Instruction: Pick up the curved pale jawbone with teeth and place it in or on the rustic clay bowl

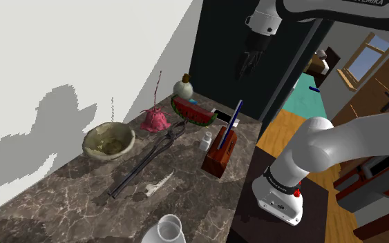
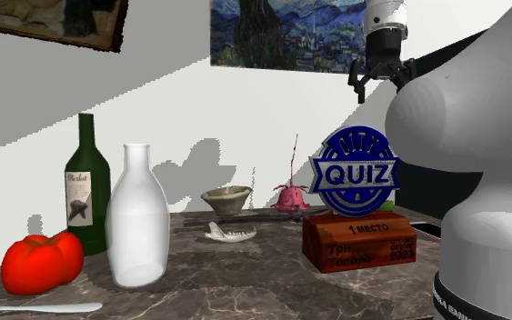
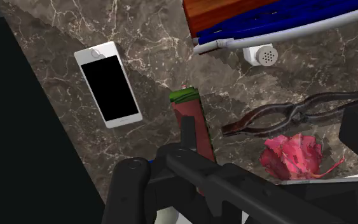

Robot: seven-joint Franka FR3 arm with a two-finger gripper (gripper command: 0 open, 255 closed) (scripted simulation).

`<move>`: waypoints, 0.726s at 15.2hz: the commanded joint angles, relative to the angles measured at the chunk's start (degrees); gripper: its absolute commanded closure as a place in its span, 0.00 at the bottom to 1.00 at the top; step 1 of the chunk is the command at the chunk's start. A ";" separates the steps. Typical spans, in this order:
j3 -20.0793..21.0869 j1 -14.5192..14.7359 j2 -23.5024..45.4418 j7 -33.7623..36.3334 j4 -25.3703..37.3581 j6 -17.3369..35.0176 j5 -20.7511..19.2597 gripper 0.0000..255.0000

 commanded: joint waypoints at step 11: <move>4.78 8.58 18.09 -9.79 4.69 8.52 0.32 0.00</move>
